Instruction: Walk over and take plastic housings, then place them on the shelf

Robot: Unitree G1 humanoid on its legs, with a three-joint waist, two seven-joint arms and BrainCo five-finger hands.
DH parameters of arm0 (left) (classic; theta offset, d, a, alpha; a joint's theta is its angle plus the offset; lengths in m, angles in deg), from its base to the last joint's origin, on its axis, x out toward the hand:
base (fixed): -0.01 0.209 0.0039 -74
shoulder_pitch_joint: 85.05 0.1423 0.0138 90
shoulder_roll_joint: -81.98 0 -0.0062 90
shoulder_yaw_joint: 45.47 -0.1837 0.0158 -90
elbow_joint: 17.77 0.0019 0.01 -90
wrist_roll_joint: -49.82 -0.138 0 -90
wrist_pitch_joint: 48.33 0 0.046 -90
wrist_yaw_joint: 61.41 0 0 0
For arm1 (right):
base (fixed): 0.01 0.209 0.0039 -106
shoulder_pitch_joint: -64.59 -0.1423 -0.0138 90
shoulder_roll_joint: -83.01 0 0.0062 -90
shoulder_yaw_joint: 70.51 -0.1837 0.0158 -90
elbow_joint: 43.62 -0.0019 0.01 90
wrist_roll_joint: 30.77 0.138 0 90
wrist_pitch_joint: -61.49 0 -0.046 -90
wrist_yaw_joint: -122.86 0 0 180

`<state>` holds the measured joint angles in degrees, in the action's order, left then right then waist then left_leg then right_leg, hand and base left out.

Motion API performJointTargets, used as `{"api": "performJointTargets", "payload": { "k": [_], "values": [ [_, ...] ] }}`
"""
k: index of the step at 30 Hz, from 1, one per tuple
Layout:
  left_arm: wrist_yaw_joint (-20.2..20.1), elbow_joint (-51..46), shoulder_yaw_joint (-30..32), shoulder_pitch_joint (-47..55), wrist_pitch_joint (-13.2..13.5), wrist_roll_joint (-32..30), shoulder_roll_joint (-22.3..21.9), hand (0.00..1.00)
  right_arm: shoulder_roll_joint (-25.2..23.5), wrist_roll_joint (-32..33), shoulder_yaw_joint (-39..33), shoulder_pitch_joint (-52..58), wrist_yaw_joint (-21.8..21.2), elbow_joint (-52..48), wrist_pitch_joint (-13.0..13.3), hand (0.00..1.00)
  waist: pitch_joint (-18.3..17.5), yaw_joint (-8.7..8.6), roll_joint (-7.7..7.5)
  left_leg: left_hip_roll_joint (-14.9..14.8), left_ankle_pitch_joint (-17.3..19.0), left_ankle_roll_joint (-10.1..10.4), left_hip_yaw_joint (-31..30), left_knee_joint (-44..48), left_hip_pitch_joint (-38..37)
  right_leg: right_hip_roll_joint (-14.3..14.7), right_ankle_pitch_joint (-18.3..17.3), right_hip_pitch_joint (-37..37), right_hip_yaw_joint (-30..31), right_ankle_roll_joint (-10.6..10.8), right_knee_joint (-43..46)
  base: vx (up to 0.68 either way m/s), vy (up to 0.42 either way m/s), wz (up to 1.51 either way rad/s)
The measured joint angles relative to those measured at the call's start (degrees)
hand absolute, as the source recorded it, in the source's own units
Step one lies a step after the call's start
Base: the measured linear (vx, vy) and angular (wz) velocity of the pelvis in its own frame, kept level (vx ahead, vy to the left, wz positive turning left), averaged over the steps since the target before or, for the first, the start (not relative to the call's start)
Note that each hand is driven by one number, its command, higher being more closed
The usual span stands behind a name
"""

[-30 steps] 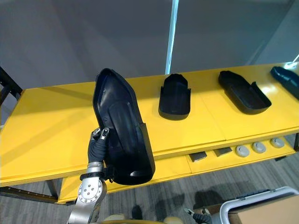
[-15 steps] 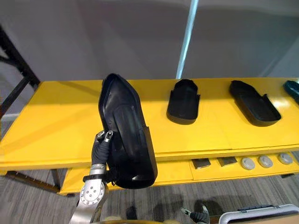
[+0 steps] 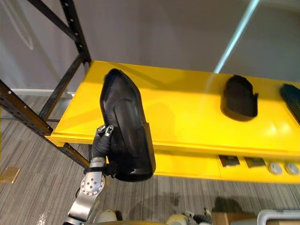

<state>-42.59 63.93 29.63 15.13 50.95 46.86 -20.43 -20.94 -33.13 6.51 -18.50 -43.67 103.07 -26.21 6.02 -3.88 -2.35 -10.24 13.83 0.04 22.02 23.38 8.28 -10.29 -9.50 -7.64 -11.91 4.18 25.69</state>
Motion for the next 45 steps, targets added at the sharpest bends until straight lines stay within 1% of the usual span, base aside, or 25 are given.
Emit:
{"api": "performJointTargets", "payload": {
  "k": [1, 2, 3, 4, 5, 7, 9, 12, 16, 19, 21, 22, 24, 25, 28, 29, 30, 31, 32, 34, 36, 38, 40, 43, 45],
  "values": [
    [-0.15, -0.05, -1.26, -0.28, 0.02, -0.05, -0.11, 1.0, -0.5, 0.04, 0.01, 0.62, -0.08, -0.62, 0.06, 0.0, -0.06, -0.31, -0.12, 1.0, -0.25, -0.47, 0.07, -1.65, -0.79, 4.24, -2.97, 0.06, 2.96, 0.33, 0.94, -0.07, 0.075, 0.05],
    [-0.5, -0.12, -2.08, -0.51, 0.03, -0.09, -0.32, 1.0, -0.6, 0.07, 0.02, 1.26, -0.09, -0.89, 0.06, 0.0, -0.09, -0.5, -0.28, 2.17, -0.73, -0.27, 0.0, -2.93, -1.08, 6.83, -4.11, 0.13, 4.38, -0.51, 0.03, -0.09, 0.075, 0.26],
    [-1.1, -0.19, -2.83, -0.6, 0.03, -0.36, -0.71, 1.0, -0.51, 0.08, 0.13, 1.91, -0.15, -0.87, -0.02, 0.0, -0.21, -0.73, -0.65, 4.19, -1.34, -0.3, -0.13, -4.19, -1.1, 7.58, -4.86, 0.62, 3.85, -4.38, -3.31, -0.05, 0.036, 0.28],
    [-1.24, 0.07, -3.03, -0.7, -0.09, -0.71, -1.37, 1.0, -0.38, 0.27, 0.02, 1.89, -0.34, -0.87, -0.08, 0.0, -0.07, -1.01, -0.49, 4.5, -1.54, -0.49, -0.45, -4.49, -1.15, 7.41, -4.75, 1.07, 3.58, -4.98, -3.86, -0.04, 0.06, 0.29],
    [-1.5, -0.09, -3.46, -0.16, -0.33, -1.8, -2.26, 1.0, 0.24, 0.87, -0.31, 1.93, -0.5, -1.68, -0.15, 0.0, 0.45, -1.45, 1.07, 4.68, -2.35, -0.26, -0.86, -5.56, -1.26, 7.62, -3.26, 2.37, 2.73, -4.71, -6.66, 0.01, 0.036, 0.18],
    [-1.78, -0.23, -3.4, -0.09, -0.34, -2.4, -2.3, 1.0, 0.24, 1.29, -0.27, 2.05, -1.16, -1.82, -0.21, 0.0, 0.25, -1.22, 1.7, 4.77, -3.88, -0.76, -0.84, -7.19, -2.17, 8.07, -1.88, 3.79, 2.65, -4.86, -9.16, 0.04, 0.014, 0.03],
    [-2.32, -0.99, -2.63, -0.07, -0.34, -2.47, -2.29, 1.0, -0.63, 1.41, -0.41, 2.59, -1.14, -2.53, -0.24, 0.0, 0.0, -0.2, 0.75, 4.57, -5.3, -0.4, 0.29, -9.9, -4.5, 9.01, 0.05, 6.51, 3.11, -5.02, -13.12, 0.08, -0.039, -0.16],
    [-2.52, -3.04, -1.97, -0.1, -0.32, -2.44, -2.44, 1.0, -1.76, 1.79, -0.55, 2.36, -1.13, -4.52, 0.1, 0.0, -0.64, 1.0, -0.26, 4.19, -6.01, 0.01, 1.67, -11.74, -5.24, 10.03, 2.36, 7.6, 4.36, -5.08, -17.11, 0.08, -0.037, -0.25],
    [-2.54, -3.11, -1.69, -0.06, -0.39, -2.46, -3.19, 1.0, -2.26, 1.79, -0.75, 2.46, -1.09, -5.4, 0.04, 0.0, -0.71, 1.57, -0.31, 4.38, -6.16, 0.1, 2.48, -13.43, -7.15, 10.14, 3.37, 9.04, 4.96, -4.45, -18.5, 0.05, 0.019, -0.08],
    [-2.12, -3.1, -0.19, -0.29, -0.5, -2.58, -3.51, 1.0, -2.47, 1.76, -0.72, 2.6, -1.07, -5.85, 0.05, 0.0, -1.0, 1.63, -0.58, 4.65, -6.34, 0.0, 3.48, -14.54, -8.48, 10.11, 3.9, 9.77, 5.91, -3.98, -19.06, 0.01, 0.043, -0.14],
    [-1.17, -2.95, 0.93, -1.2, -1.4, -3.53, -3.5, 1.0, -2.73, 1.76, -0.76, 2.66, -1.08, -6.03, 0.08, 0.0, -1.09, 1.52, -0.68, 4.8, -6.77, 0.05, 3.62, -15.33, -8.81, 10.1, 4.59, 9.76, 6.02, -3.67, -19.32, -0.03, 0.035, -0.06],
    [-0.78, -2.35, 2.04, -2.72, -1.84, -4.32, -3.46, 1.0, -2.73, 1.74, -0.76, 2.68, -1.1, -6.01, 0.08, 0.0, -1.11, 1.59, -0.7, 4.86, -7.25, 0.0, 3.72, -16.09, -8.95, 10.23, 5.33, 9.74, 6.1, -3.69, -19.81, -0.05, 0.033, -0.06],
    [0.56, -0.52, 4.15, -6.12, -2.39, -4.94, -3.33, 1.0, -2.74, 1.73, -0.76, 2.69, -1.16, -5.98, 0.08, 0.0, -1.28, 1.58, -0.93, 5.43, -8.17, -0.29, 4.16, -17.69, -9.21, 10.09, 5.61, 9.28, 6.8, -3.68, -20.01, -0.08, 0.031, -0.11],
    [1.52, 2.36, 6.05, -9.05, -2.64, -5.13, -2.72, 1.0, -2.72, 1.7, -0.77, 2.56, -1.18, -5.96, -0.01, 0.0, -1.37, 1.64, -0.72, 5.81, -9.4, -0.37, 4.75, -19.41, -10.19, 10.05, 6.22, 9.45, 7.37, -3.56, -20.5, -0.12, 0.023, -0.21],
    [3.12, 8.89, 9.82, -14.53, -4.4, -5.56, -0.34, 1.0, -2.73, 1.59, -1.37, 2.45, -1.34, -5.97, 0.06, 0.0, -2.49, 0.43, -0.1, 7.24, -12.49, -0.53, 4.95, -24.27, -11.47, 9.91, 6.93, 9.33, 7.54, -3.8, -22.07, -0.11, 0.002, -0.07],
    [3.78, 11.98, 11.29, -17.27, -5.22, -5.57, 1.19, 1.0, -2.67, 1.45, -2.02, 2.2, -1.38, -5.95, 0.03, 0.0, -2.44, -0.27, 0.33, 7.85, -14.4, -0.59, 4.9, -27.07, -12.19, 9.91, 6.94, 8.94, 7.52, -3.82, -22.25, -0.17, -0.027, 0.01],
    [3.95, 14.05, 12.45, -18.81, -5.65, -5.58, 1.77, 1.0, -2.38, 1.18, -2.23, 2.24, -1.41, -5.87, 0.03, 0.0, -2.69, -0.38, 0.72, 8.14, -15.51, -0.49, 4.85, -28.91, -12.57, 10.06, 7.07, 8.26, 7.53, -4.03, -22.38, -0.15, -0.025, 0.02],
    [4.03, 15.33, 12.96, -19.89, -6.0, -5.59, 2.14, 1.0, -2.2, 1.11, -2.27, 2.22, -1.44, -5.74, 0.0, 0.0, -2.68, -0.65, 0.87, 8.13, -15.75, -0.46, 4.74, -29.06, -12.4, 10.08, 7.2, 8.15, 7.41, -4.2, -22.51, -0.15, -0.034, -0.02],
    [4.28, 18.4, 13.56, -21.93, -6.82, -5.61, 2.94, 1.0, -1.55, 0.64, -2.33, 2.32, -1.71, -5.03, -0.13, 0.0, -2.66, -0.92, 1.42, 8.04, -15.87, -0.36, 4.7, -29.29, -12.38, 10.18, 7.38, 8.1, 7.38, -4.44, -22.7, -0.11, -0.029, 0.0],
    [4.39, 21.45, 14.33, -24.11, -7.45, -5.67, 4.13, 1.0, -1.34, 0.02, -2.36, 2.37, -2.41, -4.17, -0.24, 0.0, -2.61, -1.66, 2.07, 8.0, -15.86, -0.34, 4.67, -29.31, -12.1, 10.26, 7.45, 7.87, 7.35, -4.55, -22.92, -0.12, -0.031, -0.01],
    [4.62, 26.03, 15.31, -28.37, -8.03, -5.66, 5.36, 1.0, -0.53, -0.09, -2.32, 2.52, -2.54, -3.97, -0.28, 0.0, -2.46, -1.75, 2.43, 7.96, -15.98, 0.07, 4.73, -29.32, -10.97, 10.31, 7.84, 6.93, 7.4, -4.26, -23.38, -0.09, -0.017, -0.01],
    [4.94, 29.29, 15.71, -31.57, -8.46, -5.56, 7.09, 1.0, -0.47, -0.1, -2.32, 2.52, -2.56, -3.76, -0.3, 0.0, -2.34, -1.83, 2.34, 7.94, -16.14, 0.3, 4.91, -29.31, -9.86, 10.37, 8.41, 5.96, 7.64, -4.42, -24.08, -0.05, -0.009, -0.05],
    [4.94, 33.26, 15.78, -34.61, -8.85, -5.2, 8.67, 1.0, -0.49, -0.25, -2.29, 2.51, -2.62, -3.69, -0.34, 0.0, -2.21, -1.9, 2.12, 7.98, -16.16, 0.3, 5.1, -29.3, -9.03, 10.37, 9.0, 5.27, 7.91, -4.09, -24.47, -0.01, -0.005, -0.07],
    [4.79, 40.29, 17.11, -38.54, -9.07, -2.57, 10.89, 1.0, -0.47, -0.51, -1.67, 2.24, -3.54, -3.55, -0.36, 0.0, -1.92, -2.05, 1.69, 8.11, -16.09, 0.21, 6.08, -29.25, -7.94, 10.36, 10.07, 4.14, 8.97, -4.26, -25.28, 0.03, 0.002, -0.15],
    [4.77, 42.58, 17.74, -41.07, -9.11, -1.2, 11.4, 1.0, -0.5, -0.5, -1.67, 1.9, -3.67, -3.54, -0.34, 0.0, -1.61, -2.19, 1.48, 8.24, -16.47, -0.32, 6.3, -28.91, -6.94, 10.29, 10.59, 3.28, 9.15, -4.25, -25.46, 0.08, -0.001, -0.07]
  ]
}}
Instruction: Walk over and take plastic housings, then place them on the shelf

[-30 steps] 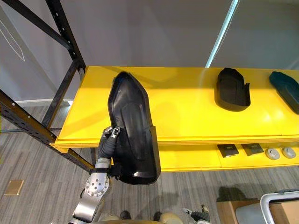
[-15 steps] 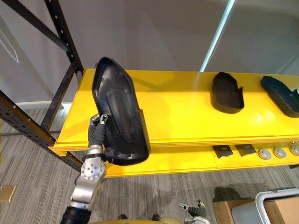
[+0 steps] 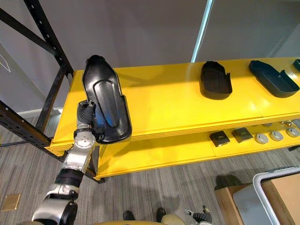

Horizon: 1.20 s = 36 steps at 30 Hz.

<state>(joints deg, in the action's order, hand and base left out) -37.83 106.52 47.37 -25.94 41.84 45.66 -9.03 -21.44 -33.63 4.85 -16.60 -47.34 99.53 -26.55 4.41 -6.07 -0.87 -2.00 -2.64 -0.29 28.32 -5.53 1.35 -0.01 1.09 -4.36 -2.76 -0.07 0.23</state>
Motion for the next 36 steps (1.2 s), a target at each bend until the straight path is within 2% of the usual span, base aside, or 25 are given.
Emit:
{"api": "performJointTargets", "payload": {
  "k": [4, 5, 9, 12, 18, 25, 30, 33, 36],
  "values": [
    [-0.11, 4.92, -0.12, -5.67, 0.03, 0.28, 3.6, 1.0, -0.22, 0.0, 0.08, -1.07, -0.02, -0.01, 0.28, 0.0, 1.05, -1.08, -0.59, 0.0, -0.08, -0.1, 0.02, 0.05, 0.66, 0.08, 0.05, -0.44, -0.12, -0.06, -0.43, 0.07, -0.017, 0.02],
    [-0.2, 5.84, -0.1, -7.72, 0.04, 0.52, 3.95, 0.0, -0.2, 0.0, 0.05, -1.44, -0.02, -0.01, 0.38, 0.0, 1.62, -1.08, -0.61, -0.05, -0.08, -0.1, 0.06, 0.07, 1.39, 0.15, 0.13, -1.17, -0.12, -0.18, -0.4, 0.04, -0.027, 0.0],
    [-0.23, 6.32, -0.6, -11.73, 0.05, 0.87, 4.25, 0.0, -0.18, 0.01, 0.04, -1.9, 0.0, -0.31, 0.5, 0.0, 3.42, -1.31, -0.83, -0.25, 0.05, -0.35, 0.29, 0.42, 2.86, 0.25, 0.34, -2.22, 0.35, -0.43, -0.34, 0.03, -0.021, -0.04],
    [-0.37, 6.32, -1.24, -13.62, 0.07, 0.88, 4.19, 0.0, -0.62, 0.01, 0.04, -1.89, 0.05, -0.79, 1.16, 0.0, 4.58, -1.4, -1.42, -1.04, 1.85, -1.29, 1.14, 4.06, 4.83, 0.23, 0.5, -3.05, 1.31, -0.46, -0.18, 0.02, -0.028, -0.13],
    [0.18, 6.32, -2.41, -15.67, 0.28, 2.16, 2.37, 0.0, -1.13, 0.02, 0.02, -0.95, 0.09, -3.03, 1.7, 0.0, 4.91, -1.9, -1.28, -2.03, 4.19, -1.35, 1.4, 8.18, 6.36, 0.11, 0.58, -3.2, 1.85, -0.39, -0.09, 0.0, -0.01, -0.05],
    [0.79, 6.29, -2.42, -17.35, 0.28, 2.51, 0.73, 0.0, -1.09, 0.02, -0.02, -0.31, 0.17, -3.74, 1.86, 0.0, 5.48, -1.74, -0.45, -2.51, 4.95, -1.53, 1.31, 10.16, 6.94, 0.08, 0.58, -3.19, 1.8, -0.38, 0.41, -0.04, -0.002, 0.0],
    [3.34, 5.72, -2.06, -17.5, 0.27, 2.52, -0.64, 0.0, -1.08, 0.02, 0.01, 0.03, 0.28, -3.96, 1.97, 0.0, 5.69, -1.31, -0.17, -2.75, 4.94, -1.54, 0.91, 10.58, 7.0, 0.22, 0.57, -3.03, 1.47, -0.38, 0.61, -0.03, -0.006, 0.03],
    [4.51, 0.35, -2.09, -16.73, 0.21, 2.62, -1.93, 0.0, -1.02, 0.02, 0.02, 0.08, 0.3, -3.99, 2.01, 0.0, 6.27, -1.0, -0.03, -2.69, 4.91, -1.56, 0.25, 10.67, 7.01, 0.21, 0.56, -2.79, 1.03, -0.39, 0.68, -0.01, 0.003, 0.08],
    [6.09, -12.0, -2.23, -12.7, 0.41, 2.37, -3.14, 0.0, -0.97, 0.02, 0.02, 0.09, 0.44, -3.9, 1.96, 0.0, 6.83, -0.95, 0.03, -2.6, 4.9, -1.58, -0.14, 10.7, 6.78, 0.15, 0.53, -2.37, 0.7, -0.39, 0.67, 0.0, 0.013, 0.06]
  ]
}}
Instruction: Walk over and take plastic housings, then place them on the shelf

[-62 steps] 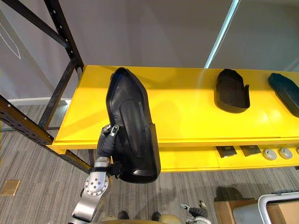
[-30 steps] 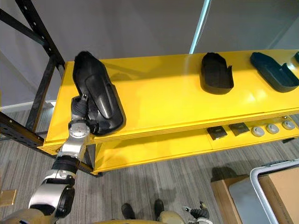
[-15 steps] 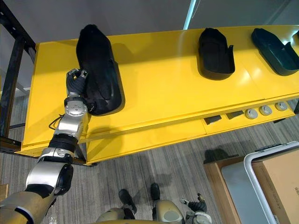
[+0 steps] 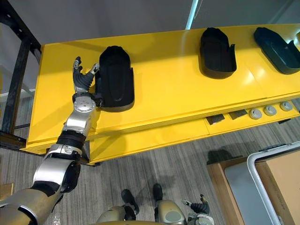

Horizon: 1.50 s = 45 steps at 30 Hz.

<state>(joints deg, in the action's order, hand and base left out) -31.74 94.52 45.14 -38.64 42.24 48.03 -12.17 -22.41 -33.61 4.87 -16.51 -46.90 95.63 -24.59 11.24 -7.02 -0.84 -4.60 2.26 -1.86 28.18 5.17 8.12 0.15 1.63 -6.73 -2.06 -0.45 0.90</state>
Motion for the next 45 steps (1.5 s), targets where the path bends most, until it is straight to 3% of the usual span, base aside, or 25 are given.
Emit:
{"api": "performJointTargets", "payload": {
  "k": [7, 8, 13, 17, 27, 36, 45],
  "values": [
    [1.71, -24.43, -3.07, 16.7, 0.69, -8.77, -4.72, 0.0, 0.27, 0.0, -0.08, 0.04, 0.09, 1.77, 0.05, 0.0, 0.03, 0.76, 0.07, 0.43, 0.01, 0.01, -1.21, -0.38, -1.88, -0.27, -0.49, 2.26, -1.02, 0.04, -0.04, 0.0, 0.009, 0.08],
    [1.68, -28.1, -4.68, 20.67, 1.06, -12.54, -5.49, 1.0, 0.54, 0.0, -0.09, 0.31, 0.08, 2.39, 0.07, 0.0, 0.04, 1.6, 0.14, 0.58, 0.02, 0.03, -1.25, -0.77, -2.54, -0.34, -0.62, 2.77, -1.01, 0.17, -0.04, -0.03, 0.01, 0.02],
    [1.33, -34.31, -7.45, 30.58, 2.63, -22.66, -5.42, 1.0, 1.05, 0.0, -0.08, 0.5, 0.08, 3.64, 0.14, 0.0, 0.04, 3.15, 0.25, 0.91, 0.19, 0.36, -1.57, -1.58, -2.9, -0.53, -0.8, 3.03, -1.34, 0.42, 0.0, -0.03, 0.009, 0.05],
    [-2.39, -34.43, -8.83, 36.91, 3.1, -27.14, -4.77, 1.0, 1.09, -0.02, -0.05, 0.5, 0.08, 3.75, 0.19, 0.0, -0.01, 3.2, 0.27, 1.36, -0.05, 0.34, -1.94, -2.24, -2.97, -0.82, -0.89, 3.02, -1.84, 0.57, -0.02, 0.0, 0.009, 0.06],
    [-8.48, -26.62, -10.32, 39.21, 3.47, -30.7, -4.18, 1.0, 1.58, -0.24, 0.8, 0.49, 0.06, 3.96, -0.35, 0.0, -1.75, 3.24, 0.37, 1.61, -0.66, -0.01, -1.42, -3.05, -4.01, -0.91, -1.02, 3.44, -1.74, 0.77, -0.08, 0.02, -0.002, -0.02],
    [-9.69, -16.07, -13.99, 37.03, 2.38, -32.88, -3.79, 1.0, 2.01, -1.67, 1.65, 0.01, 0.05, 3.73, -0.4, 0.0, -3.09, 2.77, 0.59, 2.03, -4.25, 0.78, -1.08, -8.63, -4.84, -0.28, -0.95, 1.27, -1.56, 0.69, 0.96, -0.05, -0.021, -0.02],
    [-9.77, -12.12, -18.58, 33.17, 2.7, -34.93, -3.78, 1.0, 1.82, -2.21, 1.61, -0.17, 0.08, 3.66, -0.42, 0.0, -3.76, 2.17, 0.55, 2.35, -4.61, 0.99, 0.26, -9.71, -4.19, -0.34, -0.56, -0.71, -0.73, 1.09, 0.82, -0.01, -0.008, -0.06]
  ]
}}
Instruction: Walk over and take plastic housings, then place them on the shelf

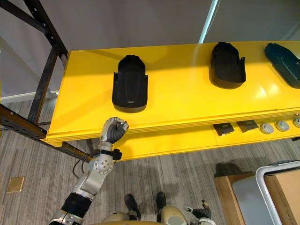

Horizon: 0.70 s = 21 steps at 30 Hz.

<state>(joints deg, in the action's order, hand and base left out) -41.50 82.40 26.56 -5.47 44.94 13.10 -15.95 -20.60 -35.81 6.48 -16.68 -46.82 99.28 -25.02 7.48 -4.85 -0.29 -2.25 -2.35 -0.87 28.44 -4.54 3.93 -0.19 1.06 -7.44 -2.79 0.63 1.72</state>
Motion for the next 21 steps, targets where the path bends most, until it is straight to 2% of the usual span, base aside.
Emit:
{"api": "performJointTargets", "payload": {
  "k": [2, 6, 8, 11, 15, 21],
  "values": [
    [0.15, 0.73, -0.51, -0.49, 0.72, 0.0, 0.0, 1.0, -0.17, 0.0, -0.09, -0.2, 0.02, 0.0, 0.0, 0.0, 0.0, -0.52, 0.0, 0.17, 0.0, -0.01, 0.11, -0.1, 0.14, -0.11, 0.39, 0.04, 0.05, 0.29, -0.5, 0.01, -0.003, -0.02],
    [0.17, 3.31, -1.56, -4.24, 0.8, 0.0, -0.02, 1.0, -0.28, 0.0, -0.13, -0.45, 0.11, -0.29, 0.0, 0.0, 0.0, -0.5, -0.02, 0.25, -0.05, -0.07, 0.74, -0.13, 0.45, -0.2, 1.35, -0.09, 0.36, 0.08, -1.21, 0.0, -0.007, -0.05],
    [0.1, 7.48, -1.31, -9.5, -1.15, 0.03, -0.01, 1.0, -0.33, 0.0, -0.11, -0.47, 0.78, -0.36, 0.05, 0.0, -0.3, -0.75, -0.25, 0.16, 0.03, -0.11, 1.19, 0.24, 1.52, -0.18, 1.35, -1.09, 1.33, 0.36, -1.04, 0.0, -0.021, -0.13],
    [0.14, 9.51, -0.94, -14.18, -2.45, 0.04, 0.26, 1.0, -0.79, 0.03, -0.27, -0.37, 0.92, -0.31, 0.03, 0.0, -0.25, -1.03, -0.68, -0.06, 0.08, -0.23, 1.35, 1.01, 3.75, -0.18, 1.99, -2.98, 1.51, 0.35, -0.96, 0.04, -0.026, -0.05],
    [0.12, 10.99, -1.0, -16.44, -3.31, 0.12, 0.06, 1.0, -1.15, 0.05, -0.43, -0.14, 1.0, -0.61, 0.17, 0.0, -0.21, -2.23, -0.97, -0.48, 0.58, -1.44, 1.58, 2.89, 4.36, -0.18, 2.15, -2.76, 1.69, 0.22, -0.96, 0.08, -0.017, -0.01],
    [0.06, 13.19, -1.01, -21.02, -4.33, 3.29, -0.18, 1.0, -1.85, 0.06, -0.69, 0.05, 0.99, -1.85, 0.15, 0.0, 0.18, -2.3, -1.58, -0.81, 1.38, -1.36, 1.81, 4.02, 4.65, -0.06, 2.14, -2.73, 2.2, 0.22, -0.96, 0.03, -0.012, -0.02]
  ]
}}
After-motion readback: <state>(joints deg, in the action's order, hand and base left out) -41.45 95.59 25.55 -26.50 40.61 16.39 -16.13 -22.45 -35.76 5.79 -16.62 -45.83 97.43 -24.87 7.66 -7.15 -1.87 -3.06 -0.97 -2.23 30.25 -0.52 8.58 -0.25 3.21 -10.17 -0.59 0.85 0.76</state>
